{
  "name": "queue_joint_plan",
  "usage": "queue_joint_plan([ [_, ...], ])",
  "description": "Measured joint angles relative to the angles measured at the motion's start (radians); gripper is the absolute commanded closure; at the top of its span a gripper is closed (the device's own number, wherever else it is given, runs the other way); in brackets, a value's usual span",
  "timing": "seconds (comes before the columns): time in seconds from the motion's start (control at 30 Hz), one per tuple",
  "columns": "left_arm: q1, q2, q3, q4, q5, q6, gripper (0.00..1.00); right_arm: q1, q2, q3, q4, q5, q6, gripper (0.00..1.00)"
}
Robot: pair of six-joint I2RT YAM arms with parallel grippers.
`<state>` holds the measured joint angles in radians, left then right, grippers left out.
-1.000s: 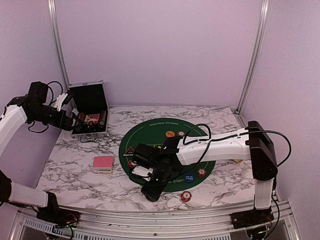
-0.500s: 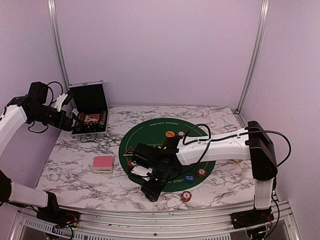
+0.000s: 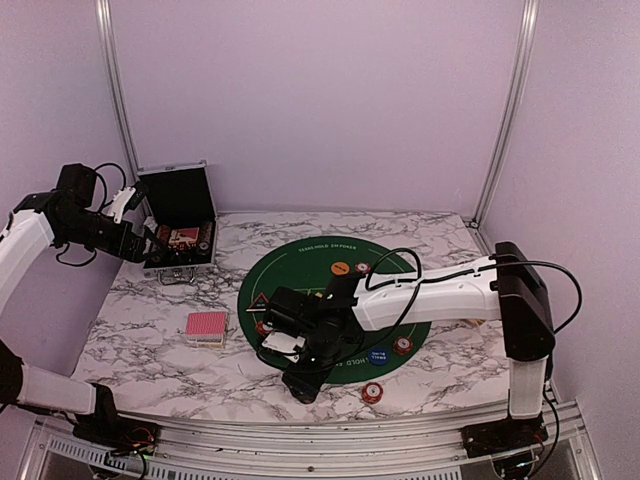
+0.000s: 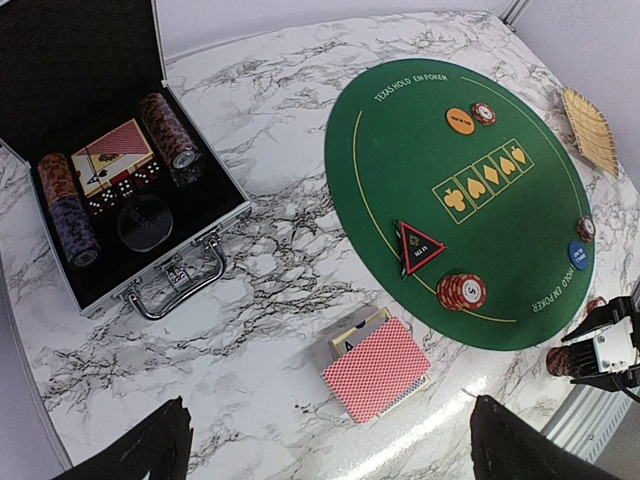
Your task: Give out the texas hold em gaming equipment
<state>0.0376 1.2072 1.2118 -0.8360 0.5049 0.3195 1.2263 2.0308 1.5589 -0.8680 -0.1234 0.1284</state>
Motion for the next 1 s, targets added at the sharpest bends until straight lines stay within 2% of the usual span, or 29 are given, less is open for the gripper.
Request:
queue_joint_plan([
  [0.17, 0.000, 0.000, 0.000, 0.000, 0.000, 0.000, 0.01, 0.000, 0.000, 0.000, 0.000, 0.000, 0.000, 0.51],
  [0.3, 0.000, 0.000, 0.000, 0.000, 0.000, 0.000, 0.01, 0.000, 0.000, -0.005, 0.002, 0.000, 0.000, 0.45],
  [0.43, 0.000, 0.000, 0.000, 0.000, 0.000, 0.000, 0.01, 0.000, 0.000, -0.013, 0.003, 0.000, -0.002, 0.45],
  [0.9, 0.000, 0.000, 0.000, 0.000, 0.000, 0.001, 0.01, 0.000, 0.000, -0.016, 0.003, 0.000, 0.001, 0.68],
  [1.0, 0.000, 0.000, 0.000, 0.000, 0.000, 0.001, 0.01, 0.000, 0.000, -0.015, 0.002, 0.001, -0.002, 0.70],
])
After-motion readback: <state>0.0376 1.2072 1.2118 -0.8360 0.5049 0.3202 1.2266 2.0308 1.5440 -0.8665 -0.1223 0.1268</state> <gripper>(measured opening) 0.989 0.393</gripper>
